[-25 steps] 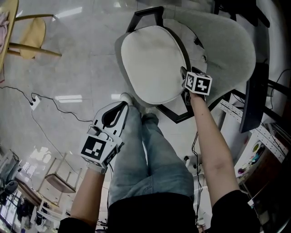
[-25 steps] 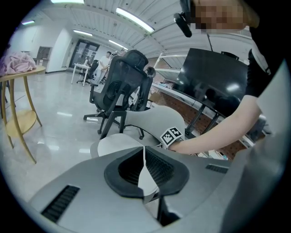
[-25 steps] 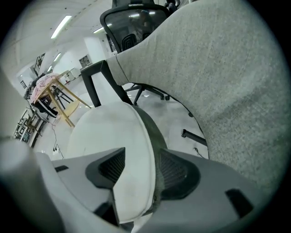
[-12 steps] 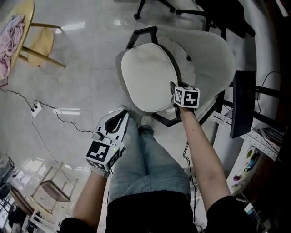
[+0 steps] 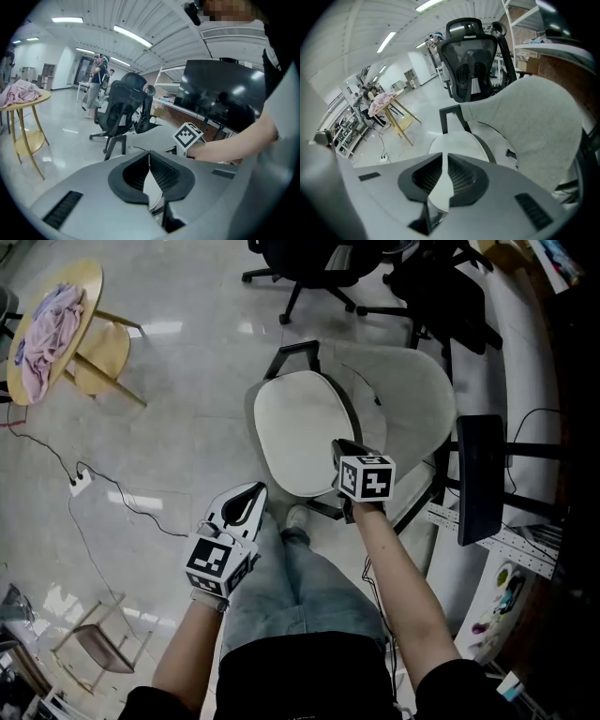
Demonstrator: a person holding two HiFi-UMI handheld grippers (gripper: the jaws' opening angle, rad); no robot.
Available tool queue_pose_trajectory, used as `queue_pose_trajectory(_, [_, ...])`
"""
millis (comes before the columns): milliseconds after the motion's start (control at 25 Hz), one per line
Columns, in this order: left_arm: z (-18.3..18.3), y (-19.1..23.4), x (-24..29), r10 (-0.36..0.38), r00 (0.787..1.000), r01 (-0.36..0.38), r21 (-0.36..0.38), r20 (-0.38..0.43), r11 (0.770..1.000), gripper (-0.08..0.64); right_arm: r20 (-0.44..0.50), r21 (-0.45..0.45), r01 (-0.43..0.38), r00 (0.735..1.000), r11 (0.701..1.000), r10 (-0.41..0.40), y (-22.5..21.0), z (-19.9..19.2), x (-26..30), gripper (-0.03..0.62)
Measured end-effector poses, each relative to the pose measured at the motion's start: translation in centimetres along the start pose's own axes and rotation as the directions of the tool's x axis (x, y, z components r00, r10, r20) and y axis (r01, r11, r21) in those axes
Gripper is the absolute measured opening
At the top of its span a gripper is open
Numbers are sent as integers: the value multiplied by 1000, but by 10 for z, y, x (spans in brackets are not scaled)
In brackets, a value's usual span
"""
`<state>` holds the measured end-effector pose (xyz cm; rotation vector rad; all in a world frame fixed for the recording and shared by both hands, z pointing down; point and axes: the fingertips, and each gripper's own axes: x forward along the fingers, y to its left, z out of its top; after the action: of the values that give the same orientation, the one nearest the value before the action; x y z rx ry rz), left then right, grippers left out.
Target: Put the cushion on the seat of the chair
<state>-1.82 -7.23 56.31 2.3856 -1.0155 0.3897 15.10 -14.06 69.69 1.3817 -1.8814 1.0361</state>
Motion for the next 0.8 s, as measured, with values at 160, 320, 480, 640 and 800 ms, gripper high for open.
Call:
queue_pose_trajectory(160, [21, -3, -7, 9, 1000, -9, 16, 30, 1000, 12, 61, -15, -44, 997, 999, 45, 28, 22, -27, 34])
queue_pose_trajectory(320, [42, -5, -15, 15, 998, -17, 37, 54, 999, 12, 106, -27, -86, 990, 996, 89, 55, 41, -52, 29])
queue_pose_trajectory(480, [66, -5, -22, 19, 997, -23, 55, 81, 998, 12, 161, -47, -123, 979, 991, 129, 79, 65, -78, 28])
queue_pose_trajectory(640, [91, -6, -29, 21, 994, -31, 88, 111, 996, 12, 228, -76, -152, 959, 985, 166, 101, 93, -102, 25])
queue_pose_trajectory(800, [119, -10, -39, 15, 987, -33, 110, 159, 993, 12, 304, -116, -174, 931, 978, 202, 125, 124, -128, 23])
